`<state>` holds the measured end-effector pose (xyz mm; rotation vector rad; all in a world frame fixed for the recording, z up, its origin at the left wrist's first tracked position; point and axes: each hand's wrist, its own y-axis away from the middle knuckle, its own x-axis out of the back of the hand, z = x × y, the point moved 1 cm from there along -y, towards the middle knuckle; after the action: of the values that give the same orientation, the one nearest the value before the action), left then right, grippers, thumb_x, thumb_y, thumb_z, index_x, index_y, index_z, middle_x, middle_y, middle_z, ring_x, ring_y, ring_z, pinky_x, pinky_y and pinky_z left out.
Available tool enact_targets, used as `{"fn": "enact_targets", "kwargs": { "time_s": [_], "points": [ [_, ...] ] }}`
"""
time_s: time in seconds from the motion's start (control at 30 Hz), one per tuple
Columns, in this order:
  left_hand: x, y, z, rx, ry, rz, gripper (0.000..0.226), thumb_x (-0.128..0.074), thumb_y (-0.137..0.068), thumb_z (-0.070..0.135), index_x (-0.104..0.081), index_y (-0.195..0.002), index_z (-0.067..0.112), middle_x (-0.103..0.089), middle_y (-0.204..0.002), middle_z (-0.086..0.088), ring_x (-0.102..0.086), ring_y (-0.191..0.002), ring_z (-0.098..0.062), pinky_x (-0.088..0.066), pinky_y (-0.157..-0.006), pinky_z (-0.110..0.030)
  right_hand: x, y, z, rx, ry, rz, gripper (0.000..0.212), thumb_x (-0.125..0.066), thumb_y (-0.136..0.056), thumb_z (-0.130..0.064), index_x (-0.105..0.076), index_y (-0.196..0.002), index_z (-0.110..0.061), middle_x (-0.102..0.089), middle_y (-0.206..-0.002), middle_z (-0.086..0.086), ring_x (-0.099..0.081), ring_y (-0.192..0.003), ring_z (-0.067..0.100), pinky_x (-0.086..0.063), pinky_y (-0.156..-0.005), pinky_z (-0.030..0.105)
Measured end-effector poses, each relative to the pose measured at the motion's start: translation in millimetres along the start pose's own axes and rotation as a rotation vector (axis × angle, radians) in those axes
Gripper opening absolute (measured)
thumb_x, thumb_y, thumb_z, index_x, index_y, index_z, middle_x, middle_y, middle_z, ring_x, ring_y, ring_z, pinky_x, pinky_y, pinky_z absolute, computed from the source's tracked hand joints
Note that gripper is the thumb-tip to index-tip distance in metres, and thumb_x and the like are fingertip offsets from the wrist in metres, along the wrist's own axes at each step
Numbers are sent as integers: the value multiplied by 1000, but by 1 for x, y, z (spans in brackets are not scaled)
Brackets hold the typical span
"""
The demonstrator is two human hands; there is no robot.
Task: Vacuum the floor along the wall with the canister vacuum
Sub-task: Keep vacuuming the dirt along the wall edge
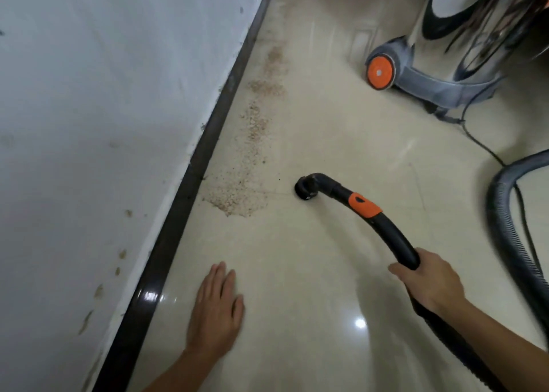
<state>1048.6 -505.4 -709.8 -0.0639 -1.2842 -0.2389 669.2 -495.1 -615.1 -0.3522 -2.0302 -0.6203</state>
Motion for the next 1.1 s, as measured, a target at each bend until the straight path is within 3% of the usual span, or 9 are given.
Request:
{"fn": "enact_targets", "kwargs": {
  "time_s": [0.13, 0.37, 0.5, 0.57, 0.7, 0.9, 1.1],
  "points": [
    [-5, -4, 0, 3, 11, 13, 56, -36, -90, 35, -58, -129, 2, -47, -143, -19, -43, -134, -33, -25, -110, -37, -9, 1, -1, 99, 10, -144, 17, -75, -78, -35, -62, -77, -24, -68, -61, -1, -65, -54, 17, -55, -58, 39],
    [-3, -1, 1, 9, 10, 30, 56, -35, -90, 36, -57, -131, 4, -45, -145, -17, -40, -136, -31, -26, -112, -38, -23, -41, -49, -8, -104, -32, 20, -72, -77, -35, -64, -88, -20, -71, -74, 4, -66, -67, 26, -51, -61, 33],
    [-4, -2, -1, 5, 13, 42, 56, -35, -91, 36, -55, -133, 6, -44, -147, -16, -38, -138, -29, -30, -114, -39, -26, -43, -65, -10, -215, -103, 18, -75, -77, -26, -67, -85, -12, -72, -73, 10, -69, -71, 32, -58, -72, 45],
    [-6, -3, -3, 8, 17, 48, 57, -34, -91, 37, -54, -134, 6, -43, -147, -15, -37, -139, -29, -27, -115, -38, -28, -29, -53, -2, -222, -135, 15, -75, -76, -22, -67, -79, -10, -71, -68, 10, -68, -65, 31, -58, -67, 45],
    [-7, -3, -1, 5, 17, 44, 56, -36, -91, 36, -54, -134, 6, -43, -147, -16, -37, -139, -29, -20, -114, -34, -34, -8, -28, 68, -119, -147, 20, -78, -77, -26, -62, -73, -13, -65, -62, 7, -63, -58, 25, -46, -51, 31],
    [-9, -3, -3, 17, -11, 41, 56, -35, -92, 37, -51, -138, 9, -40, -150, -13, -33, -141, -27, -14, -115, -31, -10, -53, -44, 150, -15, -39, 18, -77, -75, -18, -63, -85, -15, -69, -67, 2, -65, -67, 25, -47, -60, 33],
    [-17, -3, -6, 13, 6, 83, 55, -37, -92, 37, -51, -137, 8, -40, -150, -14, -32, -142, -26, -28, -115, -39, -16, -30, -8, 238, 43, -135, 21, -80, -73, -17, -59, -73, -21, -65, -60, -3, -62, -56, 13, -45, -50, 31]
  ]
}}
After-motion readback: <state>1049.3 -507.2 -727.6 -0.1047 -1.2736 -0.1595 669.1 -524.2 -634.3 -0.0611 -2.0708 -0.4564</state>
